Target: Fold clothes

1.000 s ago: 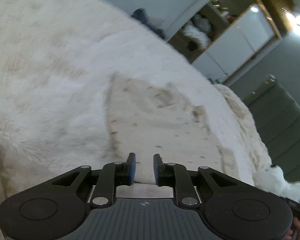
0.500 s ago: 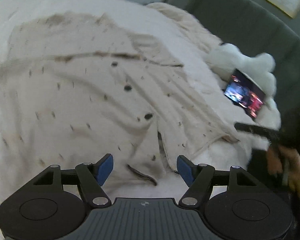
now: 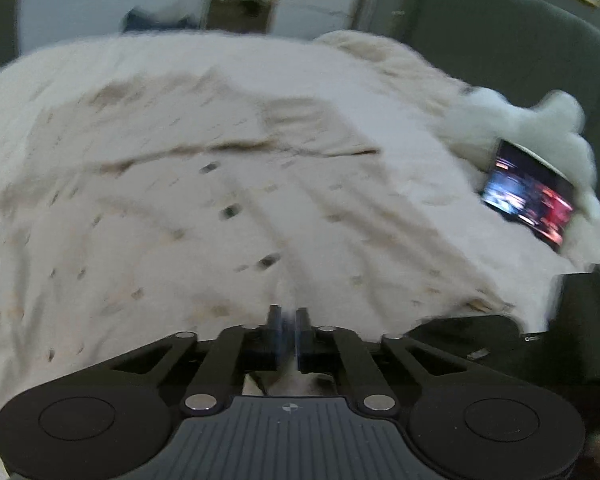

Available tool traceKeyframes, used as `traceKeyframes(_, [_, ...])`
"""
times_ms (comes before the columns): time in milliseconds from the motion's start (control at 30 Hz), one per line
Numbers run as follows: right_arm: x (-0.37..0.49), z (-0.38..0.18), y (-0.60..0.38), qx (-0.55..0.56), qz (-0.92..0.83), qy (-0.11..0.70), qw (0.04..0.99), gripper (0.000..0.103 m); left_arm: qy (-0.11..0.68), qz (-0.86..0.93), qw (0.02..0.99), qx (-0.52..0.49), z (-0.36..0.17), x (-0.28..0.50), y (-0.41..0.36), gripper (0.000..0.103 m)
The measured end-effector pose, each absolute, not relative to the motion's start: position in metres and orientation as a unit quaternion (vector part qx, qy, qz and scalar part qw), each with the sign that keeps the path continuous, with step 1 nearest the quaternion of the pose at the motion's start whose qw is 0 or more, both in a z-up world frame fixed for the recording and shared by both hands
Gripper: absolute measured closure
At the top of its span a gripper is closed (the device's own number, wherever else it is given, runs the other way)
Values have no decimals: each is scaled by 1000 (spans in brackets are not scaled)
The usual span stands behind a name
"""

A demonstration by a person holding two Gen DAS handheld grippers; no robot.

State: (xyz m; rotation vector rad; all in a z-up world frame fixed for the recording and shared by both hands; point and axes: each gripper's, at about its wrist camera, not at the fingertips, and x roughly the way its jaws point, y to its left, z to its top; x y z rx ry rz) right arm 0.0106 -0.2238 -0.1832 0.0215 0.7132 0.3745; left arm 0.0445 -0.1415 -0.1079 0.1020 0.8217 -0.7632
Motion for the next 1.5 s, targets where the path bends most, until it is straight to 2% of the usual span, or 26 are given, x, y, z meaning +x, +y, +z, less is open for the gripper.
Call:
traceKeyframes(33, [10,-182,-228,21,187,348,919,72,394,-377,837,44,-110,43,-145,72])
traceKeyframes(67, [9,-178,-243,65,190,345,917,72,399,-387,830,42,-112,42,-148,68])
traceKeyframes(167, [9,-173,-295,198,155,323,912,71,405,-377,831,61,-122,38,-152,67])
traceKeyframes(233, [7,-173,-321,224,114,312,916,67,402,-364,838,69,-126,36,-151,62])
traceKeyframes(267, [8,-174,-325,225,103,313,917,66,399,-357,841,75,-128,36,-151,58])
traceKeyframes(300, [8,-176,-329,231,92,316,916,65,395,-352,844,88,-131,35,-152,50])
traceKeyframes(333, [9,-177,-332,237,81,320,914,65,393,-349,844,105,-136,34,-155,47])
traceKeyframes(467, [14,-182,-332,260,82,326,905,59,424,-369,810,167,-161,31,-165,47])
traceKeyframes(600, [14,-184,-323,232,80,332,911,55,397,-392,803,207,-154,18,-167,47])
traceKeyframes(667, [12,-186,-322,234,81,337,908,54,383,-399,812,185,-137,18,-157,41])
traceKeyframes(700, [12,-186,-323,238,81,336,908,54,372,-394,823,170,-127,21,-149,32])
traceKeyframes(733, [13,-185,-324,240,81,335,907,54,364,-383,833,162,-121,24,-143,28])
traceKeyframes(1000, [23,-192,-320,231,75,348,905,53,383,-341,850,122,-150,40,-145,28])
traceKeyframes(1133, [21,-193,-321,229,73,349,906,53,397,-363,827,162,-168,26,-165,28])
traceKeyframes(1233, [19,-193,-327,239,69,347,904,53,358,-383,823,221,-157,6,-174,28])
traceKeyframes(1400, [21,-192,-331,247,68,344,903,53,319,-384,835,231,-120,2,-155,26])
traceKeyframes(1500, [21,-192,-331,246,69,344,904,53,302,-354,843,270,-104,6,-134,24])
